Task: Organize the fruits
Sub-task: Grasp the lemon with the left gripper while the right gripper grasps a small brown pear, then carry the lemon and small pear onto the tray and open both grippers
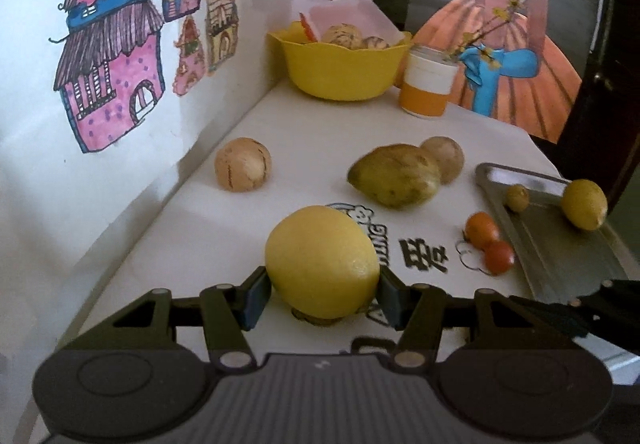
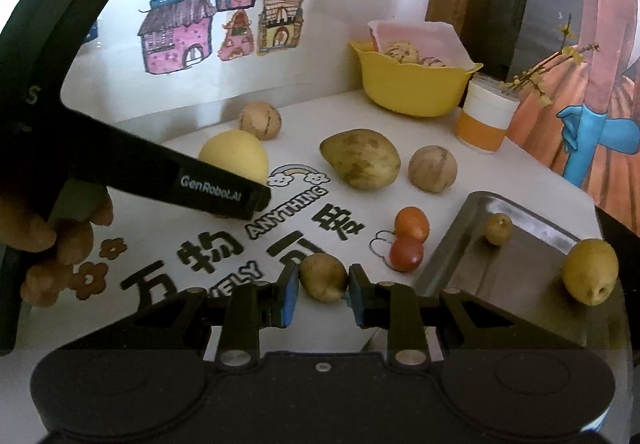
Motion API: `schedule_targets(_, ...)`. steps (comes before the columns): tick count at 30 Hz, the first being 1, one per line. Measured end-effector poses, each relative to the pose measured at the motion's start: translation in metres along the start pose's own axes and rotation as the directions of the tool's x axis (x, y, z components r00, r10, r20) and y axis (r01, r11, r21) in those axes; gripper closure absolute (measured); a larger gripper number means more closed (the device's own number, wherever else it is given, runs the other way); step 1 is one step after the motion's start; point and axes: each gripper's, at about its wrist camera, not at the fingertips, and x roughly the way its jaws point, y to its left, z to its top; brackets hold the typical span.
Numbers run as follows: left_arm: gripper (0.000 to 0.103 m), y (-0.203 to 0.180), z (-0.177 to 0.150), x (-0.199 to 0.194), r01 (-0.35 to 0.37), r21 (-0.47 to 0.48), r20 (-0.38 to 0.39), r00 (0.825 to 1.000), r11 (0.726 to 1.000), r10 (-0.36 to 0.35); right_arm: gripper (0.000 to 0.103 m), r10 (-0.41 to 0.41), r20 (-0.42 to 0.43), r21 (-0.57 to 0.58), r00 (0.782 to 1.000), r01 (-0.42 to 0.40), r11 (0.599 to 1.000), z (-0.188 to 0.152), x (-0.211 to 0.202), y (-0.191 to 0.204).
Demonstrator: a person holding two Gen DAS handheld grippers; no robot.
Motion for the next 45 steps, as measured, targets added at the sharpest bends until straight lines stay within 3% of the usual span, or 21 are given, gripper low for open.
schedule_targets(6, 0.041, 0.001, 0.001, 0.001, 0.009, 0.001, 0.006, 1.0, 1.0, -0.009, 0.07, 0.021, -0.01, -0.003, 1.0, -0.021, 1.0, 0.0, 0.004, -0.001)
schedule_targets(17, 0.04, -0.002, 0.006, 0.012, 0.012, -0.004, 0.019, 1.0, 1.0, -0.012, 0.073, 0.056, 0.003, 0.049, 0.998, -0.056, 0.997, -0.001, 0.011, -0.008)
schedule_targets(27, 0.04, -0.016, 0.0, 0.0, 0.044, -0.016, 0.029, 0.999, 0.999, -0.044, 0.073, 0.071, 0.048, 0.103, 0.996, -0.076, 0.992, -0.007, -0.015, -0.021)
schedule_targets(33, 0.04, -0.042, 0.001, -0.006, 0.101, -0.02, 0.031, 0.994, 0.995, -0.1, 0.073, 0.026, 0.087, 0.153, 0.996, -0.039, 0.988, -0.014, -0.046, -0.042)
schedule_targets(38, 0.04, -0.075, 0.008, -0.004, 0.149, 0.002, 0.038, 0.988, 0.989, -0.149, 0.073, -0.059, 0.105, 0.19, 0.993, 0.038, 0.981, -0.021, -0.066, -0.072)
schedule_targets(45, 0.04, -0.12, 0.015, 0.01, 0.205, 0.035, 0.025, 0.978, 0.978, -0.206, 0.073, -0.153, 0.062, 0.199, 0.986, 0.138, 0.97, -0.039, -0.069, -0.12)
